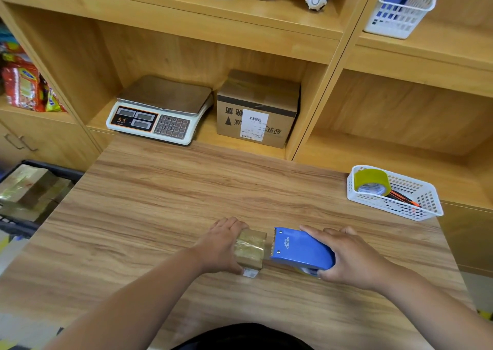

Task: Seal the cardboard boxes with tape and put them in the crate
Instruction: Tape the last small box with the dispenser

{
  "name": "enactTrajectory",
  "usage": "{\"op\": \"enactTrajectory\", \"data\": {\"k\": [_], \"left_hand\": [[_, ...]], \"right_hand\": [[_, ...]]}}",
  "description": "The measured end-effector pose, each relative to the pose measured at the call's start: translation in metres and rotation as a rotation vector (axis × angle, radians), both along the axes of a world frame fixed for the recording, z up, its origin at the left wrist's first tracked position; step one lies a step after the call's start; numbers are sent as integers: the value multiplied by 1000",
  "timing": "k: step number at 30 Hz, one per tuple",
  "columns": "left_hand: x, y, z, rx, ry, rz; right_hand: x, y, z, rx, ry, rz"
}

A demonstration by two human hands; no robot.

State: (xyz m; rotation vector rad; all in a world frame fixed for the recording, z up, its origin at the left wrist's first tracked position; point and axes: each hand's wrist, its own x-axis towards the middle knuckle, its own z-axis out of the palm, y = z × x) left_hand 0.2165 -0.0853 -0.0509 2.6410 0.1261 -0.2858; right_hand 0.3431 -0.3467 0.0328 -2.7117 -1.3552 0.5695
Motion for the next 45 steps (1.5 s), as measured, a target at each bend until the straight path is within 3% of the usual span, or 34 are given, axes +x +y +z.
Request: {"op": "enactTrajectory", "data": {"k": [9, 17, 21, 30, 45], "left_hand": [[1, 0, 6, -24, 35, -12], [3, -1, 4, 0, 22, -11], [3, -2, 5, 16, 23, -23], [18, -27, 14, 290, -30, -225], [29, -43, 8, 96, -75, -158]], "right_hand": [[6, -20, -6, 4, 29, -37], [3, -2, -8, -205, -197, 95], [-2, 6, -8, -248, -208, 85], [-8, 2, -5, -247, -189, 59], [-1, -22, -2, -57, -87, -15]]}}
